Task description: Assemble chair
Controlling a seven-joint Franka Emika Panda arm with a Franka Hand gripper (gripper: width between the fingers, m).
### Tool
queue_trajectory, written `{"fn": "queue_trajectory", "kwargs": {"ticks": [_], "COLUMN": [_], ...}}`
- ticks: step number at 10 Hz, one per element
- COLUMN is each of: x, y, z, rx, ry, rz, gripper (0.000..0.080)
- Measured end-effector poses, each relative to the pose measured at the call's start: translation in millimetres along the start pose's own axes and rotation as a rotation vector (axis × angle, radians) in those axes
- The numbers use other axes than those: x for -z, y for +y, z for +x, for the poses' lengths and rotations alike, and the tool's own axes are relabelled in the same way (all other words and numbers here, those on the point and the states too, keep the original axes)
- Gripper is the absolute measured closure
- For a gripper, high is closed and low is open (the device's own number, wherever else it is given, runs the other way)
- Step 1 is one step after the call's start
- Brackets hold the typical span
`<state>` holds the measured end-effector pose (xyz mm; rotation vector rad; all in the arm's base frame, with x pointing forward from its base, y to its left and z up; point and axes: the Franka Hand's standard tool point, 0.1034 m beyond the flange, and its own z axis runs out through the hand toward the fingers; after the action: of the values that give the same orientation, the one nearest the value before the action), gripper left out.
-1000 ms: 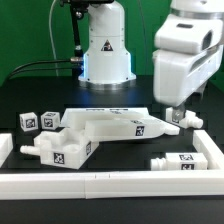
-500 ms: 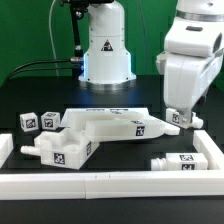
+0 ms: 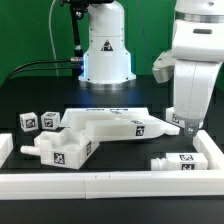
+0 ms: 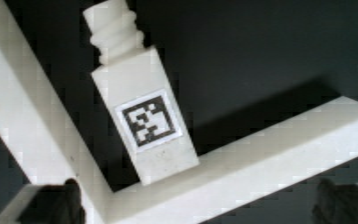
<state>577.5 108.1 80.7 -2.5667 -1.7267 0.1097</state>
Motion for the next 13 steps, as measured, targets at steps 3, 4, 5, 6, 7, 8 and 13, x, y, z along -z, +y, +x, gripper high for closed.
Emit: {"fn": "queue_trajectory", "kwargs": {"ticks": [3, 4, 5, 6, 7, 8, 13], "x": [-15.4, -24.4, -31.5, -37.0, -42.0, -45.5, -53.6], "y": [29.7, 29.9, 28.5, 25.5, 20.6, 19.0, 7.1], "z": [-5.5, -9.4, -7.3, -2.9, -2.4, -5.4, -6.1], "rx": [0.018, 0.016, 0.018, 0.006, 0.010, 0.009, 0.015], "ry": [0.010, 0.009, 0.013, 0.020, 0.022, 0.021, 0.041], "rz": [0.005, 0.015, 0.017, 0.012, 0.011, 0.015, -0.008], "gripper": [0.0151, 0.0151, 0.0151, 0.0151, 0.0151, 0.0151, 0.0151]}}
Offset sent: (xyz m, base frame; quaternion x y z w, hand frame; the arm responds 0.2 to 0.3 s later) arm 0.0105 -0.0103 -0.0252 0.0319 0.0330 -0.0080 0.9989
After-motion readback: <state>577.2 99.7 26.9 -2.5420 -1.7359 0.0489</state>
